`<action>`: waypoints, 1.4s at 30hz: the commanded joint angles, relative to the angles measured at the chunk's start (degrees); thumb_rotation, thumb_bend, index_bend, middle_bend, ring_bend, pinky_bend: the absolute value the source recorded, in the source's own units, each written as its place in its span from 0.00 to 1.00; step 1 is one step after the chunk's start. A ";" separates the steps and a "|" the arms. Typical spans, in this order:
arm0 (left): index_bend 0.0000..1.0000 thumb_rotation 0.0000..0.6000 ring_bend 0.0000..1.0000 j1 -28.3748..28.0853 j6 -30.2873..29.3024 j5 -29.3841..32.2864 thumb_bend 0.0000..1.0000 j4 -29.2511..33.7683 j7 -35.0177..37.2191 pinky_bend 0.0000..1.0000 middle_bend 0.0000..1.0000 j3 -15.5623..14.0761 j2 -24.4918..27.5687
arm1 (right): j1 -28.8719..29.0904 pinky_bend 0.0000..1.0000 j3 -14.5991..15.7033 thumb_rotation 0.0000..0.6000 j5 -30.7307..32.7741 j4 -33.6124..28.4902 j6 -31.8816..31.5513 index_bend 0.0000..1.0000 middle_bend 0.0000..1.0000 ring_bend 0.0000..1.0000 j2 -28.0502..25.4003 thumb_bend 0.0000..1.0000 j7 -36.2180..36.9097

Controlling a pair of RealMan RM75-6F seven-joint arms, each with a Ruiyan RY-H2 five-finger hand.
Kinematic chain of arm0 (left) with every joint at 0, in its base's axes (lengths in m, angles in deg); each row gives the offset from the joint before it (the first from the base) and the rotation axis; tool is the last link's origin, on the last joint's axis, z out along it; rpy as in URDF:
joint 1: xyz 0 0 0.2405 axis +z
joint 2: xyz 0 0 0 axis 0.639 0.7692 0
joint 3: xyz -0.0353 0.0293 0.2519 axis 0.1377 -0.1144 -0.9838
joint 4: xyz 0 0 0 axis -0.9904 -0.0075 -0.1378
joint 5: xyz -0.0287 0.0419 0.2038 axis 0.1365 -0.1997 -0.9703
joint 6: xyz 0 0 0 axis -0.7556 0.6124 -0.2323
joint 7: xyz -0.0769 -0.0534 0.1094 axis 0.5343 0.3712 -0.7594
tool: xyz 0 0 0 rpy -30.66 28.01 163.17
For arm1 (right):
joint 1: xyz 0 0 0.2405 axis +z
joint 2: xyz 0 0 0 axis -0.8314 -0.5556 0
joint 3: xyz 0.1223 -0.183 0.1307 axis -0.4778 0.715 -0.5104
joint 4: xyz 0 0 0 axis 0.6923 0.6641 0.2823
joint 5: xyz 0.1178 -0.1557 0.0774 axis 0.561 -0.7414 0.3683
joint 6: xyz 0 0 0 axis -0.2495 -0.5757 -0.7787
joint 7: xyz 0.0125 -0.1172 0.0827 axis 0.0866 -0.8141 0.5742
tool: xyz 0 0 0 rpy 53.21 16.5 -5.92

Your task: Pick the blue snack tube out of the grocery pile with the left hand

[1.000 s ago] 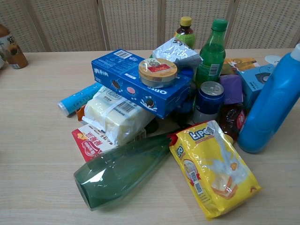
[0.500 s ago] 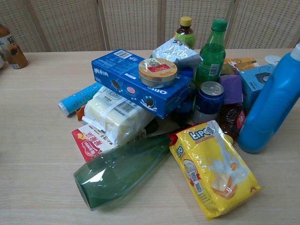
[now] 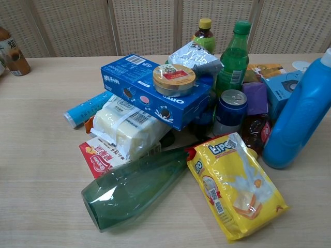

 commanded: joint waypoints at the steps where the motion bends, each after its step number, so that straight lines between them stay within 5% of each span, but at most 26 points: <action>1: 0.34 1.00 0.00 -5.55 -3.16 6.07 0.02 -2.15 -7.46 0.00 0.00 1.93 -6.96 | -0.02 0.00 0.00 1.00 -0.04 0.00 -0.08 0.00 0.00 0.00 -0.01 0.00 0.05; 16: 0.34 1.00 0.00 -14.73 -5.20 11.82 0.02 -19.92 -12.63 0.00 0.00 3.02 -24.05 | -0.04 0.00 0.01 1.00 0.01 0.25 -0.12 0.00 0.00 0.00 -0.33 0.00 1.26; 42: 0.32 1.00 0.00 -15.18 0.56 5.43 0.02 -40.11 -2.68 0.00 0.00 0.78 -36.23 | -0.45 0.00 -0.06 1.00 -0.31 0.31 -1.18 0.00 0.00 0.00 -0.93 0.00 3.02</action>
